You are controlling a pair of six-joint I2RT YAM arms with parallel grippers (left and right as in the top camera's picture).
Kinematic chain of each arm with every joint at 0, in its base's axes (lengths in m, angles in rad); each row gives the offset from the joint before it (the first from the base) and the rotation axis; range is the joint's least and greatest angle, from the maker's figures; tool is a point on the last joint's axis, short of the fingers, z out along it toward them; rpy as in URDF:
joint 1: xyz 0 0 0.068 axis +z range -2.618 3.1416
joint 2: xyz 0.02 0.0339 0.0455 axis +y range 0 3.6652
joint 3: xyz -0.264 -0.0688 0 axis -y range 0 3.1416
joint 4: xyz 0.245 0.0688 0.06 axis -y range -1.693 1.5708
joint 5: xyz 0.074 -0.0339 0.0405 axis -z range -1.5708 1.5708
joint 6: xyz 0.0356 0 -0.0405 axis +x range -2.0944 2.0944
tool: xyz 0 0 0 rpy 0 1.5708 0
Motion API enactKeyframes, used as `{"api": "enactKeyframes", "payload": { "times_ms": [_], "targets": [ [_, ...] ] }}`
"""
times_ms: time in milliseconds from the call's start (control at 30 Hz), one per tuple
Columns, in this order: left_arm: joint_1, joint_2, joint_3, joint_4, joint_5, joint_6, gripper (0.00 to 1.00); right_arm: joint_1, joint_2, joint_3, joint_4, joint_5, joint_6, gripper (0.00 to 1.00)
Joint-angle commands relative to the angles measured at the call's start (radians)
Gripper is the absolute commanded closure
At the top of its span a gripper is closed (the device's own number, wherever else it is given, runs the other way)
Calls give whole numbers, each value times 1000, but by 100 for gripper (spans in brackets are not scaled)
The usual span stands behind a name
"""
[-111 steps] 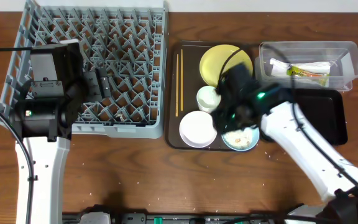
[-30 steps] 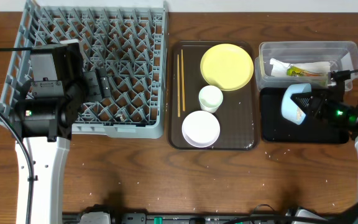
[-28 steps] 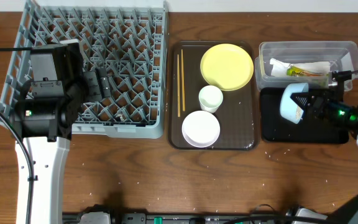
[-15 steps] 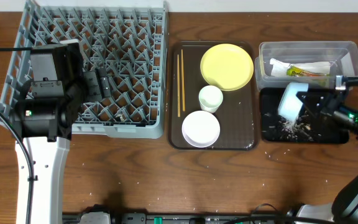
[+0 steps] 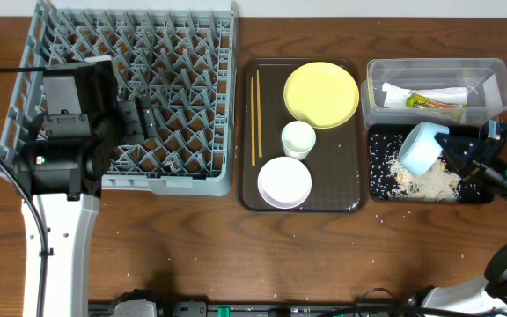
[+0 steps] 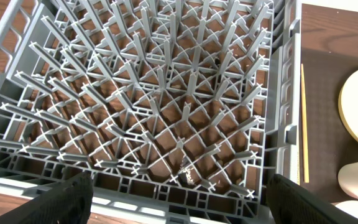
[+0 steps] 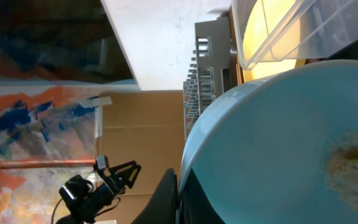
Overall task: Sort waste into correct bins and load items into the dishwasher
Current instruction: 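Carry the blue bowl over the black tray and tip out the scraps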
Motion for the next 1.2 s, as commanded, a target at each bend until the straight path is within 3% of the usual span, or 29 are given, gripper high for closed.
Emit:
{"api": "enactKeyframes", "payload": {
  "times_ms": [0, 267, 367, 500, 867, 1167],
  "targets": [
    [5, 4, 21, 0, -2, 10, 10, -14, 2, 12, 0, -51, 18, 99],
    [5, 4, 21, 0, -2, 10, 9, -14, 2, 12, -2, -51, 18, 99],
    [5, 4, 21, 0, -2, 10, 10, -13, -6, 12, -93, -51, -18, 99],
    [5, 4, 21, 0, -2, 10, 10, -21, -3, 12, -18, -29, -18, 99],
    [5, 4, 21, 0, -2, 10, 10, -19, -9, 12, -18, -50, -53, 99],
    [5, 4, 21, 0, -2, 10, 10, 100, -96, 16, -10, 152, -95, 99]
  ]
}}
